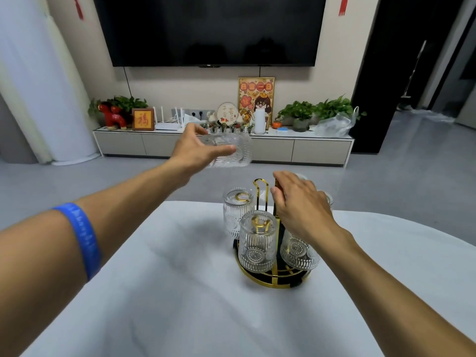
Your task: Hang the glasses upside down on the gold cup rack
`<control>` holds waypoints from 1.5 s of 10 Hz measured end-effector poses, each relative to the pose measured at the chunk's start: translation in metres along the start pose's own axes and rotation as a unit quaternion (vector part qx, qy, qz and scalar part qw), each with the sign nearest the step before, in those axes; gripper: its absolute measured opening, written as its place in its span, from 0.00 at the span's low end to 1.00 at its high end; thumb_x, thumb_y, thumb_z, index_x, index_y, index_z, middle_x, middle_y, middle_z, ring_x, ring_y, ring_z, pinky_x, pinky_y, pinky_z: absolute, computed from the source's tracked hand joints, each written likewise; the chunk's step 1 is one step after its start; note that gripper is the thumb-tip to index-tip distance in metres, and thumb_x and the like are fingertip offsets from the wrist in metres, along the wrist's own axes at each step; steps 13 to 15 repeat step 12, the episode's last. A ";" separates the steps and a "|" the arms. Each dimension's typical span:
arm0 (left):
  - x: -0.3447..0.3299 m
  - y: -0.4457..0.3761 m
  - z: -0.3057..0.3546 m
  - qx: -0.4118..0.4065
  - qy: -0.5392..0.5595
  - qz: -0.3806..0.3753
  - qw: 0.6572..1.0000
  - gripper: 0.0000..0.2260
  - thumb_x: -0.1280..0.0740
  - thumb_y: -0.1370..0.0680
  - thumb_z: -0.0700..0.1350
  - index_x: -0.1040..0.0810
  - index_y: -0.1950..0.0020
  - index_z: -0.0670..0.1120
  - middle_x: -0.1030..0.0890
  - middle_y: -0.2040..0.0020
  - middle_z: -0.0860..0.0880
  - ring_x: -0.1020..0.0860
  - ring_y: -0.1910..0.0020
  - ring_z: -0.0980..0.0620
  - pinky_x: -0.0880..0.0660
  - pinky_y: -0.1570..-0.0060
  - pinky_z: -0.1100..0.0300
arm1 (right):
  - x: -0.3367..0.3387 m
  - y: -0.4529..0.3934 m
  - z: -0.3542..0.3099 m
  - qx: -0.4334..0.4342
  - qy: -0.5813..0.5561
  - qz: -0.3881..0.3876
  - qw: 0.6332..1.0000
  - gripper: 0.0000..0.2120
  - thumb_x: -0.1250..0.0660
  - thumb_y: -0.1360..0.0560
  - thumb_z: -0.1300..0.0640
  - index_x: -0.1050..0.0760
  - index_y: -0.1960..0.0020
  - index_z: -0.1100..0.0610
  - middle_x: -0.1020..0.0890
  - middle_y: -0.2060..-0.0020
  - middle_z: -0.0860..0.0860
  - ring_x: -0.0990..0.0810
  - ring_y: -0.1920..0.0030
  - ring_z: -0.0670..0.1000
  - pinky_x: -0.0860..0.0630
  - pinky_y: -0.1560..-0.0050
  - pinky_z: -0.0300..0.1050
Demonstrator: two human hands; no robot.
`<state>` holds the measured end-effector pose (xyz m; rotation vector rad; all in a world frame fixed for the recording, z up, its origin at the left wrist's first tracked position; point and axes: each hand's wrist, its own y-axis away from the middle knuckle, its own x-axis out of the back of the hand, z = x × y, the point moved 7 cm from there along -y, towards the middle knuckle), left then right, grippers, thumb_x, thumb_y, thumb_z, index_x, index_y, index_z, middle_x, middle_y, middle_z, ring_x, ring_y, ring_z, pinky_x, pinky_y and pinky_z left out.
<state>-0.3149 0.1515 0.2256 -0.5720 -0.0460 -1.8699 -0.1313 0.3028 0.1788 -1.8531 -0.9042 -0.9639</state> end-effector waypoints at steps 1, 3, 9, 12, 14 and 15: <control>-0.029 -0.004 0.015 -0.008 -0.047 -0.010 0.999 0.35 0.18 0.42 0.56 0.30 0.41 0.49 0.25 0.43 0.47 0.24 0.46 0.46 0.25 0.44 0.49 | -0.003 0.000 0.001 -0.004 -0.004 0.006 1.000 0.18 0.49 0.19 0.48 0.35 0.31 0.50 0.29 0.30 0.49 0.35 0.30 0.57 0.35 0.41 0.61; -0.066 -0.011 0.017 -0.025 -0.105 -0.042 0.993 0.34 0.18 0.40 0.52 0.28 0.39 0.48 0.22 0.45 0.46 0.22 0.50 0.47 0.23 0.47 0.49 | -0.005 -0.001 0.005 -0.001 -0.012 0.016 1.000 0.21 0.50 0.19 0.47 0.38 0.27 0.49 0.32 0.27 0.47 0.38 0.28 0.56 0.38 0.37 0.61; -0.147 -0.014 -0.009 -0.116 -0.340 -0.136 0.923 0.27 0.22 0.34 0.46 0.26 0.37 0.48 0.20 0.45 0.45 0.26 0.54 0.48 0.30 0.60 0.56 | -0.005 -0.002 0.008 0.026 -0.010 0.037 0.999 0.22 0.50 0.18 0.44 0.39 0.27 0.49 0.31 0.28 0.46 0.38 0.29 0.55 0.38 0.38 0.58; -0.149 -0.013 -0.006 -0.068 -0.354 -0.166 0.918 0.31 0.25 0.30 0.47 0.32 0.30 0.46 0.23 0.36 0.43 0.24 0.43 0.43 0.25 0.49 0.52 | -0.009 -0.007 0.008 0.026 0.001 0.005 1.000 0.24 0.52 0.18 0.43 0.43 0.24 0.48 0.36 0.25 0.48 0.43 0.25 0.57 0.43 0.31 0.58; -0.149 -0.013 -0.006 -0.068 -0.354 -0.166 0.918 0.31 0.25 0.30 0.47 0.32 0.30 0.46 0.23 0.36 0.43 0.24 0.43 0.43 0.25 0.49 0.52 | -0.009 -0.007 0.008 0.026 0.001 0.005 1.000 0.24 0.52 0.18 0.43 0.43 0.24 0.48 0.36 0.25 0.48 0.43 0.25 0.57 0.43 0.31 0.58; -0.149 -0.013 -0.006 -0.068 -0.354 -0.166 0.918 0.31 0.25 0.30 0.47 0.32 0.30 0.46 0.23 0.36 0.43 0.24 0.43 0.43 0.25 0.49 0.52 | -0.009 -0.007 0.008 0.026 0.001 0.005 1.000 0.24 0.52 0.18 0.43 0.43 0.24 0.48 0.36 0.25 0.48 0.43 0.25 0.57 0.43 0.31 0.58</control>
